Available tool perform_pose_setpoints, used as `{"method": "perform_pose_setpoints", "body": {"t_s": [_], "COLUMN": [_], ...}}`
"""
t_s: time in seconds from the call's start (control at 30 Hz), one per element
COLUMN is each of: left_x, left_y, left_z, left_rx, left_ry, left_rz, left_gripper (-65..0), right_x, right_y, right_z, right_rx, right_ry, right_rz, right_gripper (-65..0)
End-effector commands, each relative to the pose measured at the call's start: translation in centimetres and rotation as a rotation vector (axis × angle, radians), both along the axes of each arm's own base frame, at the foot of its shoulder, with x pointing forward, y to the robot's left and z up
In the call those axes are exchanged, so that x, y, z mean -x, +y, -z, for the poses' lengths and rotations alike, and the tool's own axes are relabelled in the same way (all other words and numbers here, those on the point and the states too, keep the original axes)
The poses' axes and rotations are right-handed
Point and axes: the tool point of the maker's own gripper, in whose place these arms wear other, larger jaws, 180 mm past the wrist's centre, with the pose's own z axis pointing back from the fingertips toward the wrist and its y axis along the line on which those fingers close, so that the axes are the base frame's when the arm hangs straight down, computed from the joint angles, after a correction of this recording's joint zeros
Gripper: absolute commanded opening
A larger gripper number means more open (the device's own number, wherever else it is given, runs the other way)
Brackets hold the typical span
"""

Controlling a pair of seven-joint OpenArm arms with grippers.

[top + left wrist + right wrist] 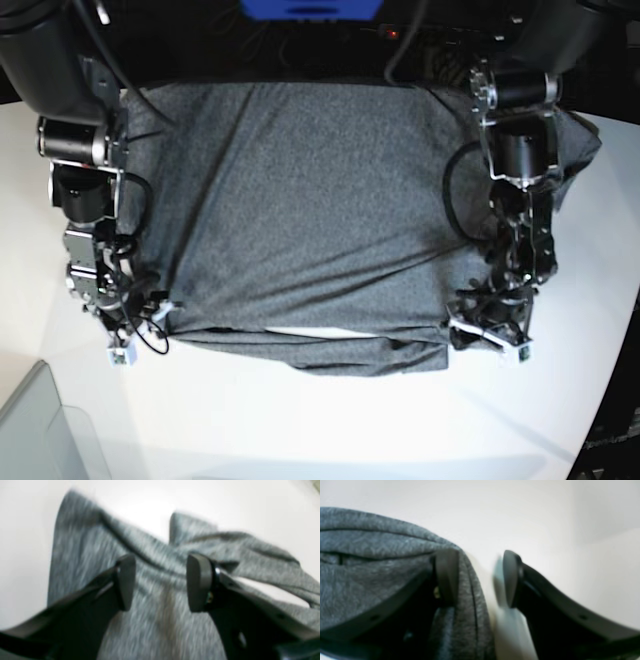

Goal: Layout the t-shirt on the table in an organized manner, then fold the t-shirt properly
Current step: 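Pull the lifted shirt toward the robot with both grippers, flattening it, then lower the shirt and shift both grippers to grasp the hem edges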

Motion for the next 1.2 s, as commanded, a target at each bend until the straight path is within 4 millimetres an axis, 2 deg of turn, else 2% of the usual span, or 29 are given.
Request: {"method": "perform_pose_setpoints", "body": {"t_s": [0.0, 0.13, 0.2, 0.3, 0.43, 0.53, 0.63, 0.7, 0.77, 0.83, 0.9, 1.0, 1.1, 1.17], "left_x": [-1.6, -2.3, -2.0, -2.0, -1.8, -1.9, -1.9, -1.9, -1.9, -1.7, -1.6, -1.5, -1.4, -1.4], "left_y": [0.4, -1.1, -1.4, -1.3, -0.8, 0.1, 0.3, 0.3, 0.4, 1.2, 1.8, 2.0, 2.0, 2.0], "left_z": [-1.9, 0.5, 2.4, 3.7, 4.3, 4.1, 3.9, 3.9, 3.9, 4.0, 4.0, 4.1, 4.2, 4.2], "left_rx": [-0.021, -0.06, -0.084, -0.106, -0.112, -0.126, -0.129, -0.13, -0.132, -0.142, -0.152, -0.153, -0.152, -0.152], "left_ry": [-0.058, -0.061, -0.039, -0.033, -0.028, -0.033, -0.036, -0.037, -0.037, -0.033, -0.03, -0.027, -0.026, -0.024], "left_rz": [-0.001, 0.032, 0.04, 0.036, 0.019, 0.013, 0.012, 0.011, 0.012, 0.005, 0.0, -0.001, 0.0, 0.0], "left_gripper": [-32.7, -32.7, -32.7, -32.7, -32.7, -32.7, -32.7, -32.7, -32.7, -32.7, -32.7, -32.7, -32.7, -32.7], "right_x": [-2.1, -2.8, -3.0, -3.2, -1.8, -0.1, 2.6, 4.3, 5.1, 5.9, 6.3, 5.5, 4.9, 4.2], "right_y": [-0.3, -0.4, -0.4, -0.4, -0.4, 0.4, 2.6, 3.8, 5.0, 5.2, 5.5, 5.4, 3.5, 3.0], "right_z": [-2.9, -4.3, -5.1, -6.2, -7.1, -7.6, -6.9, -5.7, -4.4, -3.0, -1.2, 0.3, 1.6, 2.1], "right_rx": [0.011, 0.029, 0.038, 0.051, 0.108, 0.149, 0.163, 0.158, 0.132, 0.121, 0.097, 0.068, 0.066, 0.052], "right_ry": [-0.087, -0.128, -0.151, -0.187, -0.179, -0.15, -0.091, -0.05, -0.024, 0.012, 0.06, 0.079, 0.11, 0.125], "right_rz": [0.002, -0.005, -0.008, -0.016, -0.037, -0.062, -0.09, -0.107, -0.115, -0.116, -0.113, -0.105, -0.08, -0.066], "right_gripper": [-35.5, -35.5, -35.5, -35.5, -35.5, -35.5, -35.6, -35.6, -35.6, -35.6, -35.6, -35.6, -35.5, -35.5]}}
